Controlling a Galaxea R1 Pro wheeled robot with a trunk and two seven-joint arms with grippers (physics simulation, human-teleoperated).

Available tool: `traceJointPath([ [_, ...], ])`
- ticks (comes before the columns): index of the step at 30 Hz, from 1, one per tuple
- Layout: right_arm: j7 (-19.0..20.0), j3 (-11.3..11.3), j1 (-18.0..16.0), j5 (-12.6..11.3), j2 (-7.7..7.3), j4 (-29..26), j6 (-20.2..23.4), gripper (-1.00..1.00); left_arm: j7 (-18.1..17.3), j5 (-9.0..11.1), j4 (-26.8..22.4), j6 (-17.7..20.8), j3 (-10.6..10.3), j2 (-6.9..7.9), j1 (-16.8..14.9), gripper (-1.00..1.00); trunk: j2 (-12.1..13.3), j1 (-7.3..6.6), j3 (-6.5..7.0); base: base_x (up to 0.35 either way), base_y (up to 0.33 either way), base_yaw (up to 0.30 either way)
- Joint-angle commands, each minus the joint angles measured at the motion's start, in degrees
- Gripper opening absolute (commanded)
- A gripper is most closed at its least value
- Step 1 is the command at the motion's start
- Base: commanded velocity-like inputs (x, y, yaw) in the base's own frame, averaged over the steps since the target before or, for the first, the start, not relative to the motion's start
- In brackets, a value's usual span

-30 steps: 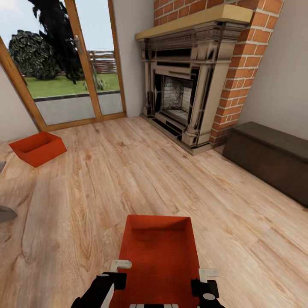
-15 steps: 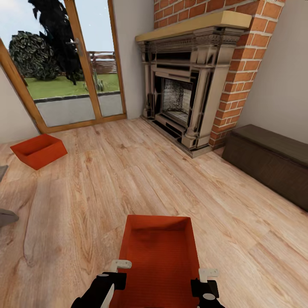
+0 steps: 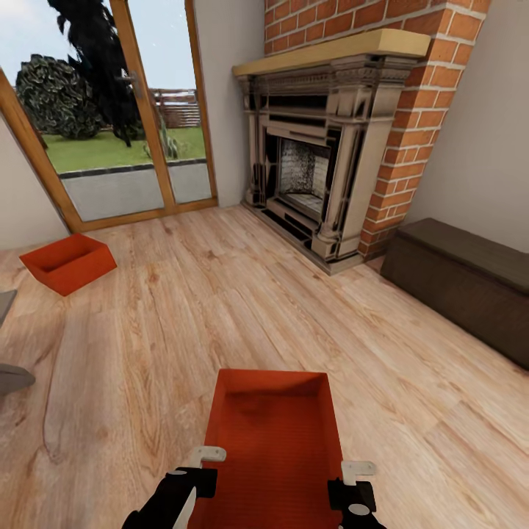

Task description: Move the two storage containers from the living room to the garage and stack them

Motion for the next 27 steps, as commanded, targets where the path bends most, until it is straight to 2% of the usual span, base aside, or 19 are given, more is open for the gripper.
traceJointPath([
  [1,-0.60,0.04,-0.08,-0.07,-0.30,-0.05,-0.04,-1.00,0.35,-1.31,-0.06,0.36,-0.02,0.03,0.01,-1.00,0.40,-0.24,0.14,0.000,0.000,0.000],
  [27,-0.78,-0.05,-0.08,0.00,-0.39,-1.99,0.43,-1.00,-0.06,-1.26,-0.06,0.43,-0.02,0.03,0.01,-1.00,10.82,-5.95,4.81,0.000,0.000,0.000],
])
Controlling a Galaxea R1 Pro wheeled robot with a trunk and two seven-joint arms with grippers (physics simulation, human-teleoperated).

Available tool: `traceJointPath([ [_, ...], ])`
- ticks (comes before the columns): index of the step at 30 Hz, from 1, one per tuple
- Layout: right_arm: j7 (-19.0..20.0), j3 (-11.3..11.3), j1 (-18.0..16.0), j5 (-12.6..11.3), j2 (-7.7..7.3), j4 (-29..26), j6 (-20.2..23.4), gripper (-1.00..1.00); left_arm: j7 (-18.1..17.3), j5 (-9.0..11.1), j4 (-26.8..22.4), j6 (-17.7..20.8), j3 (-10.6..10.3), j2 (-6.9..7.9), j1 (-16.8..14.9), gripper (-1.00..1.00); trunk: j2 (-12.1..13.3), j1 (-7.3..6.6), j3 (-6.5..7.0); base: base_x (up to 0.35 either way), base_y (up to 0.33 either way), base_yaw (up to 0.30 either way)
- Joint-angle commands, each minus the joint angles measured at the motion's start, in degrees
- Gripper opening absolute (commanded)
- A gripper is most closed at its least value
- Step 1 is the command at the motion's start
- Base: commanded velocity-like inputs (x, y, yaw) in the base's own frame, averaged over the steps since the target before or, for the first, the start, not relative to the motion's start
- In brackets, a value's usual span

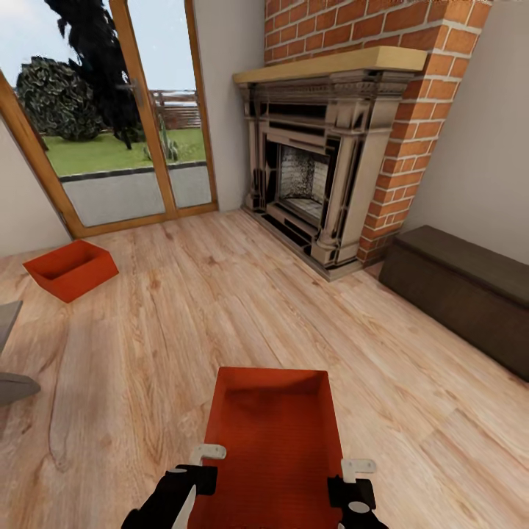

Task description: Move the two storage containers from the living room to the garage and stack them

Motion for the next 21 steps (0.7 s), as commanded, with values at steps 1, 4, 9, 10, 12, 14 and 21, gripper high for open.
traceJointPath([
  [1,-0.42,-0.36,-0.13,0.42,-0.08,-0.79,0.11,-1.00,0.32,-0.84,0.71,0.31,-0.19,0.03,0.03,-1.00,0.39,-0.23,0.14,0.000,0.000,0.000],
  [4,-0.42,-0.36,-0.13,0.42,-0.08,-0.79,0.35,-1.00,0.34,-0.83,0.71,0.32,-0.19,0.03,0.03,-1.00,1.60,-0.89,0.68,0.000,0.000,0.000],
  [9,-0.42,-0.36,-0.13,0.42,-0.08,-0.78,0.14,-1.00,0.38,-0.83,0.71,0.32,-0.19,0.03,0.03,-1.00,3.60,-1.99,1.57,0.000,0.000,0.000],
  [10,-0.42,-0.36,-0.13,0.42,-0.08,-0.78,0.07,-1.00,0.38,-0.83,0.71,0.32,-0.19,0.03,0.03,-1.00,4.00,-2.21,1.75,0.000,0.000,0.000],
  [12,-0.42,-0.36,-0.13,0.42,-0.08,-0.78,0.01,-1.00,0.39,-0.83,0.71,0.32,-0.19,0.03,0.03,-1.00,4.80,-2.65,2.11,0.000,0.000,0.000],
  [14,-0.42,-0.36,-0.13,0.42,-0.08,-0.79,-0.04,-1.00,0.39,-0.83,0.71,0.32,-0.19,0.03,0.03,-1.00,5.61,-3.09,2.47,0.000,0.000,0.000],
  [21,-0.34,-0.36,-0.13,0.42,-0.08,-0.79,-0.25,-1.00,0.39,-0.83,0.71,0.32,-0.19,0.03,0.03,-1.00,8.41,-4.63,3.73,0.000,0.000,0.000],
])
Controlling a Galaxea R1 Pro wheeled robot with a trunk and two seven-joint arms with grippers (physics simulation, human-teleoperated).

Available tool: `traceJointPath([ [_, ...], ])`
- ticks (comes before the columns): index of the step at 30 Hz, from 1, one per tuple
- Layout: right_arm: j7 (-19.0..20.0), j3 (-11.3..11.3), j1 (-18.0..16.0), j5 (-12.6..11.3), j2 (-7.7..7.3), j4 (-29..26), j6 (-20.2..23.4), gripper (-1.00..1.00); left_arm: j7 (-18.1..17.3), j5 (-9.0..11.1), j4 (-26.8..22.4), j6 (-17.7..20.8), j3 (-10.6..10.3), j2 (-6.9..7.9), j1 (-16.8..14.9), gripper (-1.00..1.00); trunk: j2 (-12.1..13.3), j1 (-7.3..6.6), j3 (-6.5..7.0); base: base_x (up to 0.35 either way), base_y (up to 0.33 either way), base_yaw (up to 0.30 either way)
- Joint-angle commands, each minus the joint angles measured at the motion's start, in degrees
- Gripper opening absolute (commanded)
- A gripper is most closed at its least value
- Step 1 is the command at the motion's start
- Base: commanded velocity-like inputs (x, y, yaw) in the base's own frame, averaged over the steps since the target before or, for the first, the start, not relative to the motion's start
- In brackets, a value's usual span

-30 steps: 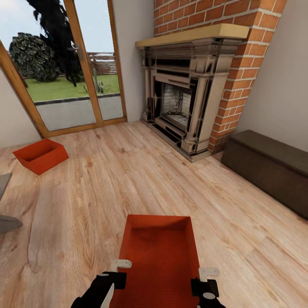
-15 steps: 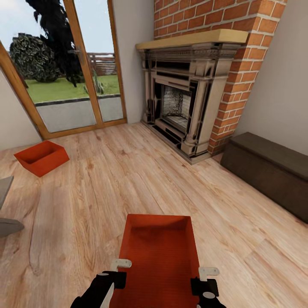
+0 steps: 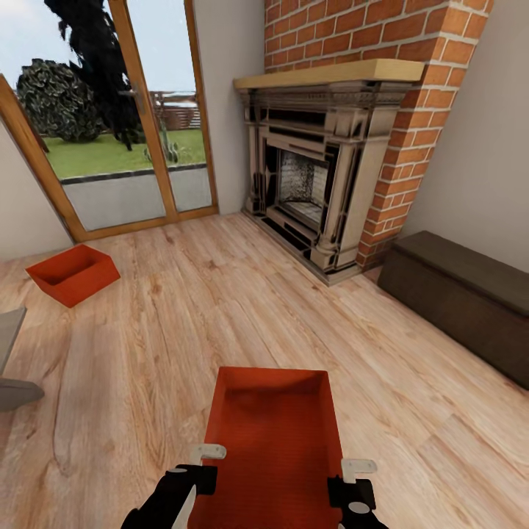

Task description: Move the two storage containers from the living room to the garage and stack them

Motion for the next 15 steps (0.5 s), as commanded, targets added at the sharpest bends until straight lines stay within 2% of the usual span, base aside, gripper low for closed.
traceJointPath([
  [1,-0.40,-0.48,-0.13,0.59,-0.09,-0.98,0.03,-1.00,0.35,-0.82,0.77,0.31,-0.12,0.04,0.03,-1.00,0.39,-0.23,0.14,0.000,0.000,0.000],
  [15,-0.31,-0.56,-0.13,0.58,-0.03,-0.98,-0.02,-1.00,0.42,-0.91,0.77,0.23,-0.03,-0.04,0.03,-1.00,6.01,-3.31,2.65,0.000,0.000,0.000],
])
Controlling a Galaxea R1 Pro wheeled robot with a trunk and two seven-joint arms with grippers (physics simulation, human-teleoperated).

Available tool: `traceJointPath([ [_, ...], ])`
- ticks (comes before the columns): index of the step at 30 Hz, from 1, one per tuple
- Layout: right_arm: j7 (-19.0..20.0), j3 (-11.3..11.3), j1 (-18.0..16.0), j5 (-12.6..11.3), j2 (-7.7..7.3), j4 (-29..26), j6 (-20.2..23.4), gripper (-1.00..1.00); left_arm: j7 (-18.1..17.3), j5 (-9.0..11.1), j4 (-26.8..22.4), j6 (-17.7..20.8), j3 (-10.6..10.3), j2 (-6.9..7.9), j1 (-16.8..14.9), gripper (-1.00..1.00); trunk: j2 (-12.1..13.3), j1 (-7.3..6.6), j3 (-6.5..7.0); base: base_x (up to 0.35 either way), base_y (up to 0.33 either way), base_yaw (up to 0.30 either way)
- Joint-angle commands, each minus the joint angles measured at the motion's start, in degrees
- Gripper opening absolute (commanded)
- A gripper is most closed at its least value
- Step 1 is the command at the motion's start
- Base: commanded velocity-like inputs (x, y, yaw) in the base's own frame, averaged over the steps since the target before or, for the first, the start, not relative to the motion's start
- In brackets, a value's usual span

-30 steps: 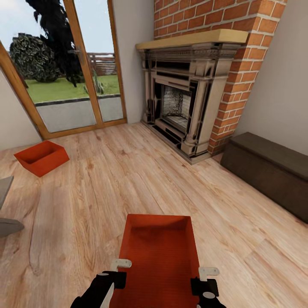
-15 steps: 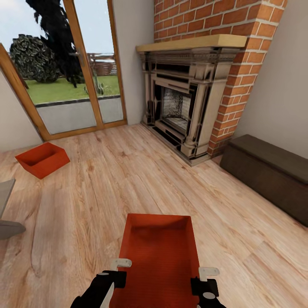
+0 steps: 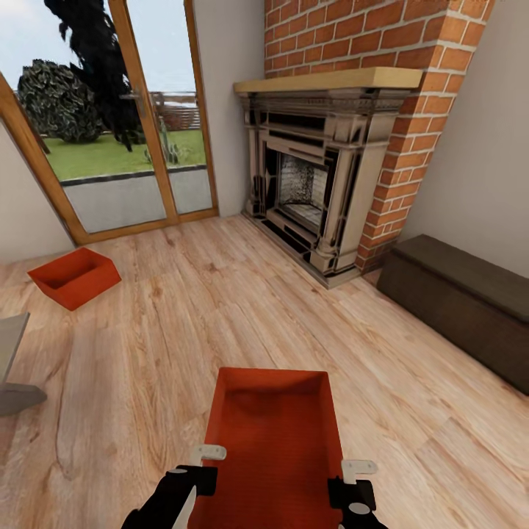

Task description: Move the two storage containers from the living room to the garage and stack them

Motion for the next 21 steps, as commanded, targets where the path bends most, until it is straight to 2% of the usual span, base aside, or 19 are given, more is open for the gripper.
traceJointPath([
  [1,-0.41,-0.52,-0.12,0.54,-0.07,-1.33,0.04,-1.00,0.33,-0.84,0.44,0.31,-0.11,0.03,0.03,-1.00,0.39,-0.23,0.14,0.000,0.000,0.000],
  [21,-0.41,-0.52,-0.12,0.54,-0.05,-1.32,0.09,-1.00,0.33,-0.75,0.36,0.31,-0.11,0.03,0.03,-1.00,8.41,-4.63,3.73,0.000,0.000,0.000],
])
